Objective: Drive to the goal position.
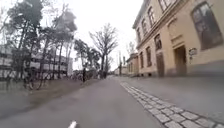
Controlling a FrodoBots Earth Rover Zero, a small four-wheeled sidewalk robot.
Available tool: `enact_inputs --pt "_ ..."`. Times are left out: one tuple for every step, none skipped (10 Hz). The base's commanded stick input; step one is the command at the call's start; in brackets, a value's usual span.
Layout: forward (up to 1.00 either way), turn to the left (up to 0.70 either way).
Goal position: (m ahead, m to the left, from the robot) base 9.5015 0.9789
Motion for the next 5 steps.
enact_inputs --pt "1.00 0.01" --pt "1.00 0.01" --pt "1.00 0.01" --pt "1.00 0.01" --pt "1.00 0.01"
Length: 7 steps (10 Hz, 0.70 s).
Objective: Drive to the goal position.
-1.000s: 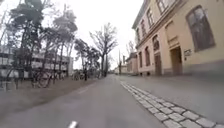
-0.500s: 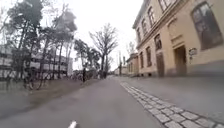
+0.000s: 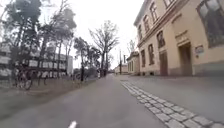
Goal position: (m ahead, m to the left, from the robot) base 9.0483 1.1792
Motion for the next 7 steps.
enact_inputs --pt "1.00 0.01" --pt "1.00 0.01" --pt "1.00 0.01" --pt "1.00 0.01" --pt "1.00 0.01" --pt "1.00 0.01" --pt "1.00 0.01"
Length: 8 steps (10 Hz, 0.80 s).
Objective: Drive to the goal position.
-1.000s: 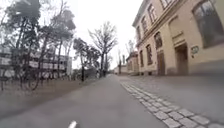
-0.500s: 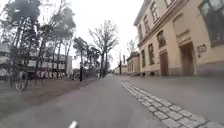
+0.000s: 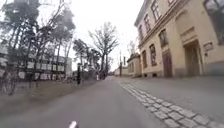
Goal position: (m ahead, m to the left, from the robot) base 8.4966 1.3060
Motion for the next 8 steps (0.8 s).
enact_inputs --pt "1.00 0.01" --pt "1.00 0.01" --pt "1.00 0.01" --pt "1.00 0.01" --pt "1.00 0.01" --pt "1.00 0.01" --pt "1.00 0.01" --pt "1.00 0.01"
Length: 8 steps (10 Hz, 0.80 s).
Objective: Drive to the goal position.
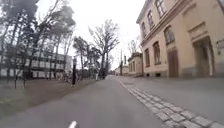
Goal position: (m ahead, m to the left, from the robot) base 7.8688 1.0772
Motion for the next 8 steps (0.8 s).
enact_inputs --pt "1.00 0.01" --pt "1.00 0.01" --pt "1.00 0.01" --pt "1.00 0.01" --pt "1.00 0.01" --pt "1.00 0.01" --pt "1.00 0.01" --pt "1.00 0.01"
